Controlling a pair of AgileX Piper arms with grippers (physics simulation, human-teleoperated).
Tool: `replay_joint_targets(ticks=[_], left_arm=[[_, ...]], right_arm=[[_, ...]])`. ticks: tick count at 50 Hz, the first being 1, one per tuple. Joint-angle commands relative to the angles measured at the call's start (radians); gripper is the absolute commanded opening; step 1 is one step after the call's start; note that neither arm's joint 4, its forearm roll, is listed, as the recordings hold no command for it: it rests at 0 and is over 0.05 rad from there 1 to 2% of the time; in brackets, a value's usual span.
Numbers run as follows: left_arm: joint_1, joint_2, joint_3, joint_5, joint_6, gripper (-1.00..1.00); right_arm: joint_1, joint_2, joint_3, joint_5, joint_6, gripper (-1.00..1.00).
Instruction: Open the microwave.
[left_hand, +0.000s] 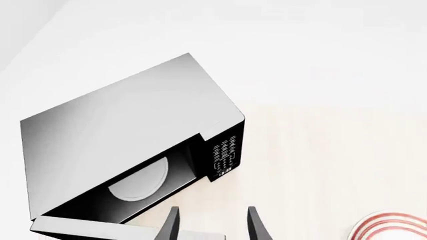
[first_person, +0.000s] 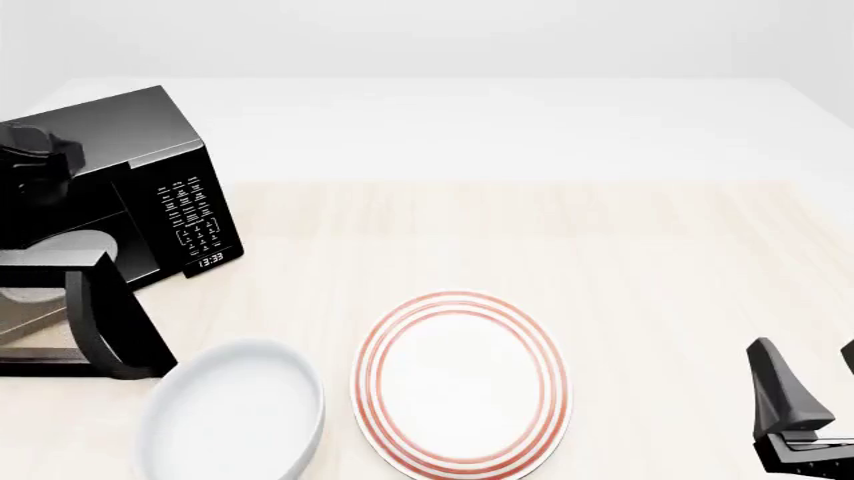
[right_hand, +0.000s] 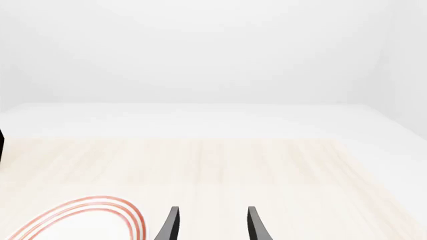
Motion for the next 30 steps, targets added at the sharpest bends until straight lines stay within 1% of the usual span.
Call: replay_joint_targets(ticks=[1,21,24,26,30], left_arm=[[-0.010,0.054,-0.036,0.057,0.005,1.00],[-0.001,0.166,-0.108,0.118,0.002,1.00],[0.004,0.177,-0.112,0.121,0.002,1.00],[0.020,0.185,-0.114,0.127,0.015,1.00],[0.023,0.194,-0.115,0.127,0.013,1.00]], right_arm=[[0.000,0.000,0.000,0.000,0.000,1.00],[0.000,0.000,0.000,0.000,0.000,1.00],[0.000,-0.001,0.000,0.000,0.000,1.00],[0.000,0.000,0.000,0.000,0.000,1.00],[0.000,0.000,0.000,0.000,0.000,1.00]])
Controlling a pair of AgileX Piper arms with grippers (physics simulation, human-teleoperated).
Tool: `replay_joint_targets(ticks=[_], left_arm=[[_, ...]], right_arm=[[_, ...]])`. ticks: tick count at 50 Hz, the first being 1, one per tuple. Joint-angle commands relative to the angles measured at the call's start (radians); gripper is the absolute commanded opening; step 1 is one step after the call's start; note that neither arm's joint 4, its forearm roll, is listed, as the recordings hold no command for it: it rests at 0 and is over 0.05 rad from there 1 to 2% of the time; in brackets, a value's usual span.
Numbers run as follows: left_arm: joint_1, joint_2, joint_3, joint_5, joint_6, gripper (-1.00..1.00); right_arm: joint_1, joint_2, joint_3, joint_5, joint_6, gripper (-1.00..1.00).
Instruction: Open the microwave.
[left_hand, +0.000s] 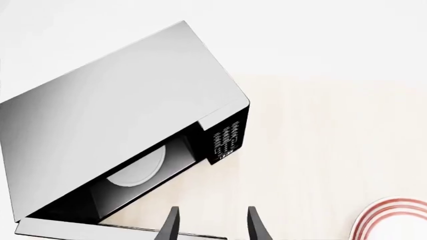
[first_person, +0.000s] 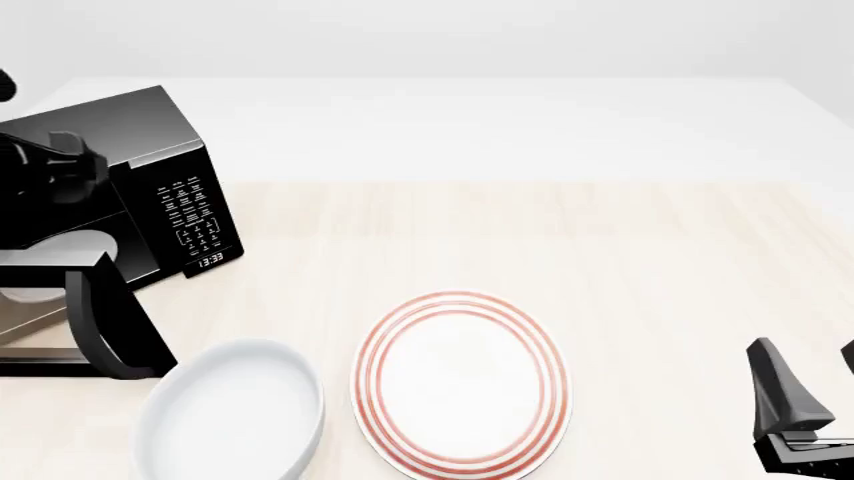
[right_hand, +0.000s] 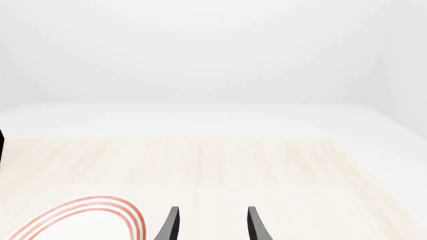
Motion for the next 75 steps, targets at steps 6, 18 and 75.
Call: replay_joint_targets(ticks=[6,18,75], left_arm=[[0.016,0.059,-0.010,0.019,-0.002,1.00],[0.058,0.098,0.021,-0.017,0.007,1.00],[0.138,0.218,0.127,-0.155,-0.008,1.00]], right_arm=[[0.000,0.000,0.000,0.000,0.000,1.00],[0.000,0.000,0.000,0.000,0.000,1.00],[0.000,0.000,0.000,0.000,0.000,1.00]])
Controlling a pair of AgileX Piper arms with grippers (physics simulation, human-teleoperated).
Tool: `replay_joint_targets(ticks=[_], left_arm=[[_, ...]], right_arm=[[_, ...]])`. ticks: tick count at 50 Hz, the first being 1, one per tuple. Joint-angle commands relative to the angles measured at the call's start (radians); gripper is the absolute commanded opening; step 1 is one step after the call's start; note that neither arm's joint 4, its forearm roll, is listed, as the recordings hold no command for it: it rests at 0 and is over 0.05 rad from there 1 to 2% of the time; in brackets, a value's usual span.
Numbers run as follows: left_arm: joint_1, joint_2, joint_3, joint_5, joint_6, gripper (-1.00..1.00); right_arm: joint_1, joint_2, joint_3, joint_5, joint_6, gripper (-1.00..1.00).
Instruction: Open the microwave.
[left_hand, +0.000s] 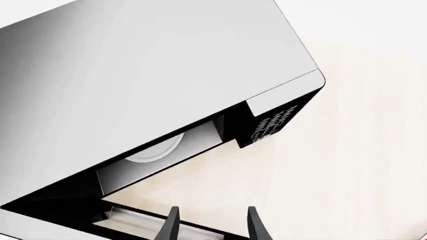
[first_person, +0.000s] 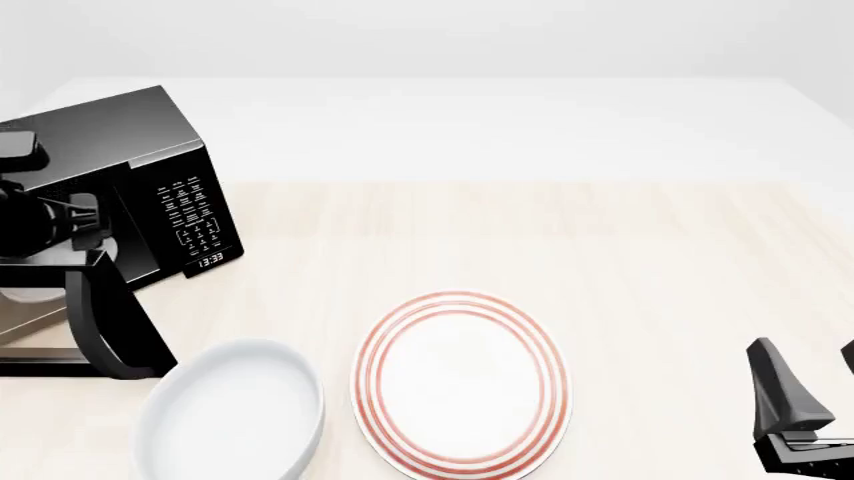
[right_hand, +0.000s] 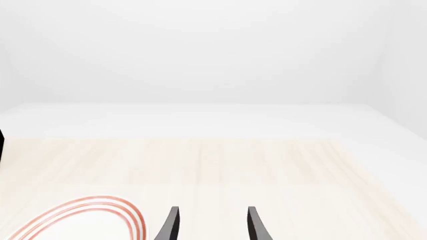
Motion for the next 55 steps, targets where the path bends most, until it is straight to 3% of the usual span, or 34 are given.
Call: replay_joint_targets(ticks=[1,24,55], left_arm=[[0.006,0.008,0.028,-0.018,0.000,1.00],[0.018,0.005,0.064,-0.029,0.009,1.00],[0.033,-0.120,0.166,-0.018,-0.002,1.00]], right_arm=[[0.000,0.000,0.000,0.000,0.000,1.00],[0.000,0.000,0.000,0.000,0.000,1.00],[0.000,0.000,0.000,0.000,0.000,1.00]])
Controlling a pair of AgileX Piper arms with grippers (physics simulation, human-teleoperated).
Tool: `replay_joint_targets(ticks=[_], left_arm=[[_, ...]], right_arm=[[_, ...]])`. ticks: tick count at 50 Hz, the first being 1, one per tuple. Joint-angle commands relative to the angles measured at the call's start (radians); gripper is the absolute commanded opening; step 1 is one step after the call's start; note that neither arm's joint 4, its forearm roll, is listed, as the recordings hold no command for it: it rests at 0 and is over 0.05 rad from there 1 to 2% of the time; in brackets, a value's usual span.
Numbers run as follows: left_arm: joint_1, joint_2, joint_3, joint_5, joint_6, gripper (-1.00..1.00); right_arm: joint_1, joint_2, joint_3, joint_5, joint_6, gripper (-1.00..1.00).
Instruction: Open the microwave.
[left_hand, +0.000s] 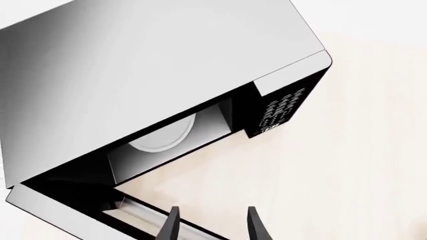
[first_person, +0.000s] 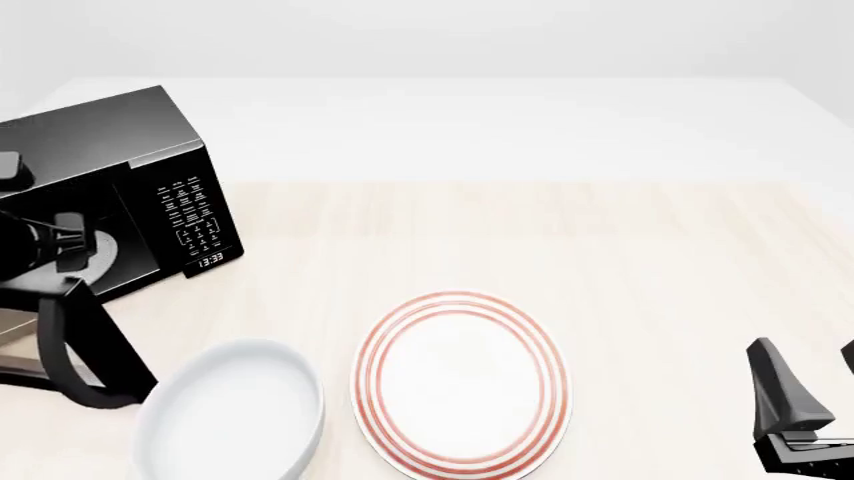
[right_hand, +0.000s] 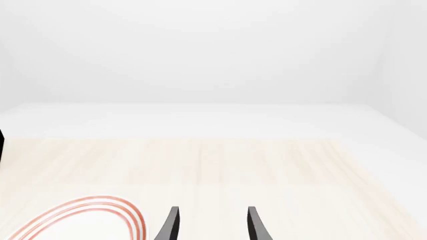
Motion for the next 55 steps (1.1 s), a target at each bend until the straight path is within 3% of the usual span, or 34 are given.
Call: replay_joint_targets(ticks=[1,45,46,55], left_arm=[[0.013,-0.031,0.070,0.010,-0.018,1.00],[0.013,-0.067,0.102,0.011,-0.027,1.00],[0.080,-0.138,0.143,0.056,-0.033,1.00],[0.084,-0.142,0.149,0.053,-0.039,1.00]], right_arm=[[0.000,0.000,0.000,0.000,0.000,1.00],[0.000,0.000,0.000,0.000,0.000,1.00],[0.000,0.000,0.000,0.000,0.000,1.00],[0.000,0.000,0.000,0.000,0.000,1.00]])
